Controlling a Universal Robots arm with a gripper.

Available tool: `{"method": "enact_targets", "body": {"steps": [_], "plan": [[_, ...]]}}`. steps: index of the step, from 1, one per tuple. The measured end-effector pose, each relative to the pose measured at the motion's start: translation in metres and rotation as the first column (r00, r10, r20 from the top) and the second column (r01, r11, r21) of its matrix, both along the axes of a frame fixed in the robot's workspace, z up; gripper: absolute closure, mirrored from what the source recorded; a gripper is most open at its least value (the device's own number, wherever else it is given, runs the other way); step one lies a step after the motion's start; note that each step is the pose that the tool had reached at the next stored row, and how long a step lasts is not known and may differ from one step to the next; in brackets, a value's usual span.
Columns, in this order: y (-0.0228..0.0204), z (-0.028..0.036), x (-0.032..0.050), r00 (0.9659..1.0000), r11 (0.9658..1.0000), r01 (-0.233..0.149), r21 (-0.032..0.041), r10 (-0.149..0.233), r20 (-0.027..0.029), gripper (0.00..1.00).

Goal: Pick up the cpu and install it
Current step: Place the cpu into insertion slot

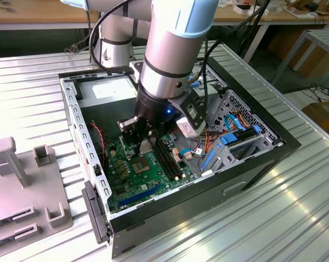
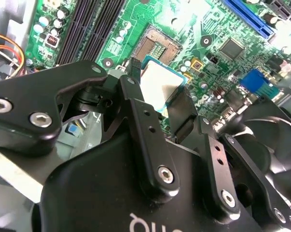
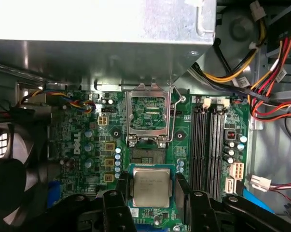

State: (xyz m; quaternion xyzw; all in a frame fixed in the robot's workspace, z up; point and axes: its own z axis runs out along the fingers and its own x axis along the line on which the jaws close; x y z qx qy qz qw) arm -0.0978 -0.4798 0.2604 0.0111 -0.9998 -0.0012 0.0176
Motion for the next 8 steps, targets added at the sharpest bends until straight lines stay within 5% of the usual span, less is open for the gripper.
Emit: {"method": "enact_targets", "body": {"steps": [8], "plan": [[0.0002,-0.0197,0.0,1.0,1.0,0.0,-0.0001,0.0,0.0,0.53]]}}
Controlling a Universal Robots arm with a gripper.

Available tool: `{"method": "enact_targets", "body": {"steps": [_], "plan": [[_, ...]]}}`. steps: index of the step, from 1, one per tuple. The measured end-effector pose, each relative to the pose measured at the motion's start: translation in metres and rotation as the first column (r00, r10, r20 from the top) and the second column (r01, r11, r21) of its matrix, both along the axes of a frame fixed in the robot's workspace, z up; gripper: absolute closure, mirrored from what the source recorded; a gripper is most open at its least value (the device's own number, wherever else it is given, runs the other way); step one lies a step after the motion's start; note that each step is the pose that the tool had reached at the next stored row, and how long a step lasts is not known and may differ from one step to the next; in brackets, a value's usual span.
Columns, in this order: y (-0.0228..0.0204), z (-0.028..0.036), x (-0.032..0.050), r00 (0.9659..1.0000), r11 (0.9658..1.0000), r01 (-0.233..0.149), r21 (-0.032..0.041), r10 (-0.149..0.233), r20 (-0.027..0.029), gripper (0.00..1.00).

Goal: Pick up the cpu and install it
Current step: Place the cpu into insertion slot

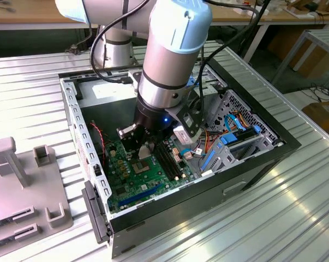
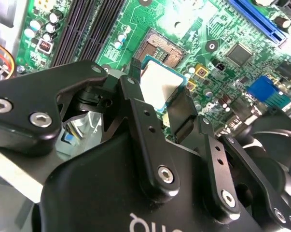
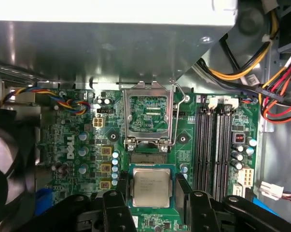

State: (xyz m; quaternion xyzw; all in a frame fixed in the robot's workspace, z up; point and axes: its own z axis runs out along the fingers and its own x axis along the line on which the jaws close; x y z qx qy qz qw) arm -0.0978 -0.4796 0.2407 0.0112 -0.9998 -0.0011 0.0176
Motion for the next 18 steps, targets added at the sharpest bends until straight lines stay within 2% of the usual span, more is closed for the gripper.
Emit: {"method": "enact_targets", "body": {"steps": [9,18], "plan": [[0.0,-0.0187,-0.0018,1.0,1.0,0.0,0.0,0.0,0.0,0.53],[-0.0002,-0.02,-0.002,1.0,1.0,0.0,0.0,0.0,0.0,0.53]]}}
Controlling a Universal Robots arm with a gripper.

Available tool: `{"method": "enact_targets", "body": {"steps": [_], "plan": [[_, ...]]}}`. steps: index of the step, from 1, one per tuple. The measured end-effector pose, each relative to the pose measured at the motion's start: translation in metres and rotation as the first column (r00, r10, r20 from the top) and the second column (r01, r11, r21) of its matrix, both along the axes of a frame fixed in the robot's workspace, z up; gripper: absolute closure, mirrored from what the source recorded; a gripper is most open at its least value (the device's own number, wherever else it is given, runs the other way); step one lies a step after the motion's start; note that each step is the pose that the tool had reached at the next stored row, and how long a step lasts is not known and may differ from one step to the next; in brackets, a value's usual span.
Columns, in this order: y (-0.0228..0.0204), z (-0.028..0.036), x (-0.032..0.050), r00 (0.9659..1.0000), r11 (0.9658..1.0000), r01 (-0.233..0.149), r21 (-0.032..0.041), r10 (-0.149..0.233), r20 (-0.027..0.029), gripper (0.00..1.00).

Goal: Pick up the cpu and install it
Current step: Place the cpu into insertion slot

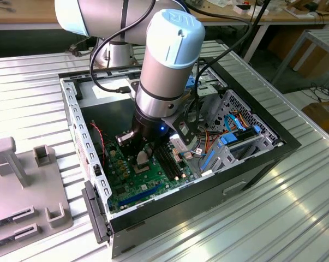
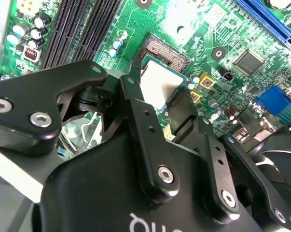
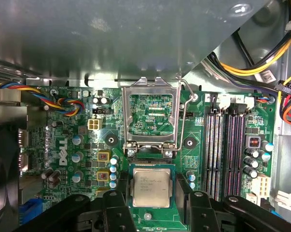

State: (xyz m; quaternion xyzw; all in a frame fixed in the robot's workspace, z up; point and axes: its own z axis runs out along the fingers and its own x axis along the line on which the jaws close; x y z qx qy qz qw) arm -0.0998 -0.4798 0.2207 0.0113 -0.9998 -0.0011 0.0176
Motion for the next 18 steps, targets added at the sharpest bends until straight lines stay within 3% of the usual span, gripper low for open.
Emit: {"method": "enact_targets", "body": {"steps": [18], "plan": [[-0.0035,-0.0106,0.0,0.9996,0.9996,0.028,0.0001,-0.028,-0.004,0.53]]}}
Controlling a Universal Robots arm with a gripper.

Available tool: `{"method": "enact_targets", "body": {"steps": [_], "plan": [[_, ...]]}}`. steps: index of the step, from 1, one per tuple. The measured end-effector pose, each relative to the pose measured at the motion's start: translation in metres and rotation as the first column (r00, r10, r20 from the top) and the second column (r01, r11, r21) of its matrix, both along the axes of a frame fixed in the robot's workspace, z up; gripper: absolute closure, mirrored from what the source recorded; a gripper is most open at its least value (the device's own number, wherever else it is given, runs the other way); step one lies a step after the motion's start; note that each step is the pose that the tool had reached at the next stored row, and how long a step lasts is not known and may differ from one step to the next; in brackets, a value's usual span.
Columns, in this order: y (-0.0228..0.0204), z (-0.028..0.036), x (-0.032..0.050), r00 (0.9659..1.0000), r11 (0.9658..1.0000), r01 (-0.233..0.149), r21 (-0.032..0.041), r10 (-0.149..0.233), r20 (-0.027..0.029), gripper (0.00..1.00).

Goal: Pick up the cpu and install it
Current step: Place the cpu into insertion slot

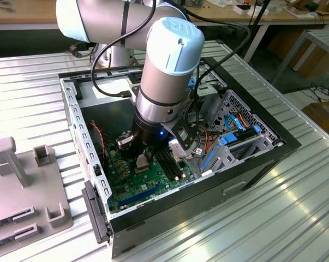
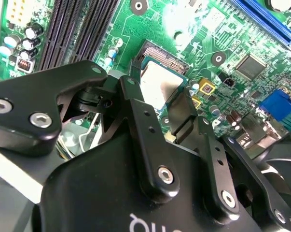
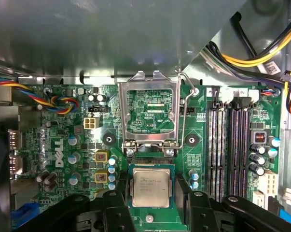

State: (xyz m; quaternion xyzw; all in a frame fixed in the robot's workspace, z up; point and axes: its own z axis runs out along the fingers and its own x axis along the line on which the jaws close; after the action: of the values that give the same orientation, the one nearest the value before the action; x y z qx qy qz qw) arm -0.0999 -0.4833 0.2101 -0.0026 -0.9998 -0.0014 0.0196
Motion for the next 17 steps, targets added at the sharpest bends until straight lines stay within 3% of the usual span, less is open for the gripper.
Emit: {"method": "enact_targets", "body": {"steps": [12,17], "plan": [[-0.0018,-0.0097,-0.0001,1.0,1.0,-0.001,-0.0001,0.001,-0.0011,0.53],[-0.0018,-0.0108,-0.0004,1.0,1.0,-0.001,-0.0002,0.001,-0.0012,0.53]]}}
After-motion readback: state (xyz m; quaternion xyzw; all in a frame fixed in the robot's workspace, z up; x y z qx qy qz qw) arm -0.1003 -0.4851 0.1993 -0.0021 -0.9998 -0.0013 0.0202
